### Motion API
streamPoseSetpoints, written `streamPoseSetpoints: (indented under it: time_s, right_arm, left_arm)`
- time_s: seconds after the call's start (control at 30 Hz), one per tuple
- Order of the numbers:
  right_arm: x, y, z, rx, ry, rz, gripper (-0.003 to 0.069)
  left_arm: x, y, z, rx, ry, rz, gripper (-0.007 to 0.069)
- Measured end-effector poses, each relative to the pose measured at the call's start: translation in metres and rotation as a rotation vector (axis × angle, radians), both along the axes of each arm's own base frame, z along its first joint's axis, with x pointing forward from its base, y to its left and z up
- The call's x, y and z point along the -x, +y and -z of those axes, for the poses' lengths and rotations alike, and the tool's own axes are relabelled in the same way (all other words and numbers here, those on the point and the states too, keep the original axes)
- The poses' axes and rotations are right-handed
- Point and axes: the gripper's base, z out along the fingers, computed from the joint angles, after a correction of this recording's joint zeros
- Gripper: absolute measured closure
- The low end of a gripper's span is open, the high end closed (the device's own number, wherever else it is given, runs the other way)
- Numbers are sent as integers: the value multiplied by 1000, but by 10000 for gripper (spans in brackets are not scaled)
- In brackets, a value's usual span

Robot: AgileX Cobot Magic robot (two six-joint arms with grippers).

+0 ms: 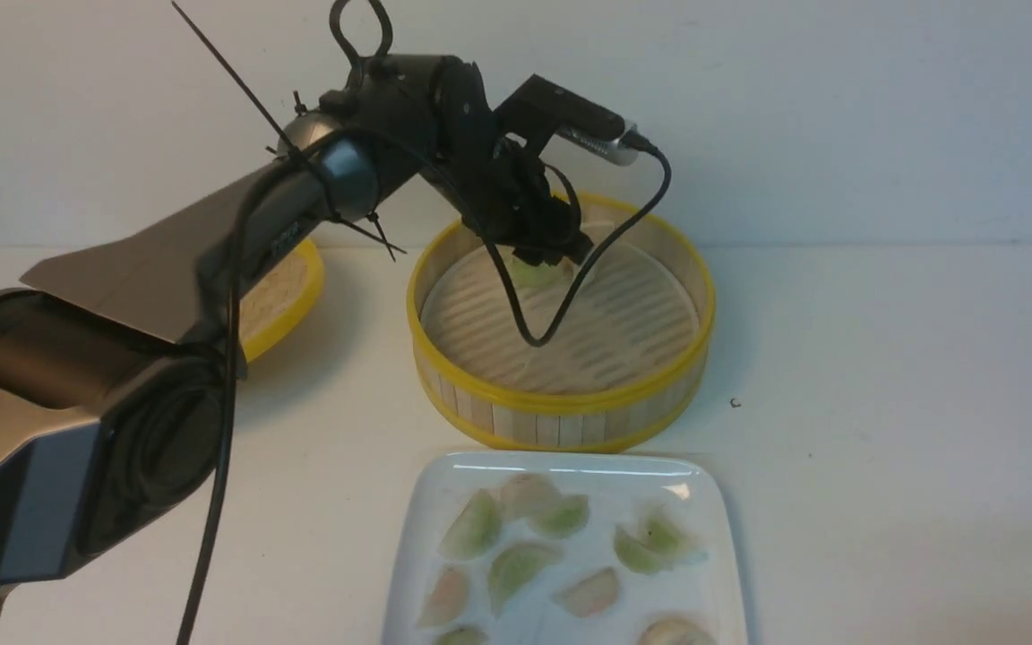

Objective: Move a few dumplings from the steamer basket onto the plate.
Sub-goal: Use the left arm to grab a dumpling from the steamer

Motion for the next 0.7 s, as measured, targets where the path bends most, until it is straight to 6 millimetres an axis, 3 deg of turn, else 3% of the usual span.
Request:
streamPoseSetpoints:
  time_s: [0.3, 0.7]
  right_arm:
    - [0, 0, 0, 0, 0, 0, 673]
    - [0, 0, 0, 0, 0, 0, 673]
  left_arm:
    - [-7, 1, 28, -74, -10, 17, 270]
    - [-15, 3, 25, -101, -111, 21, 268]
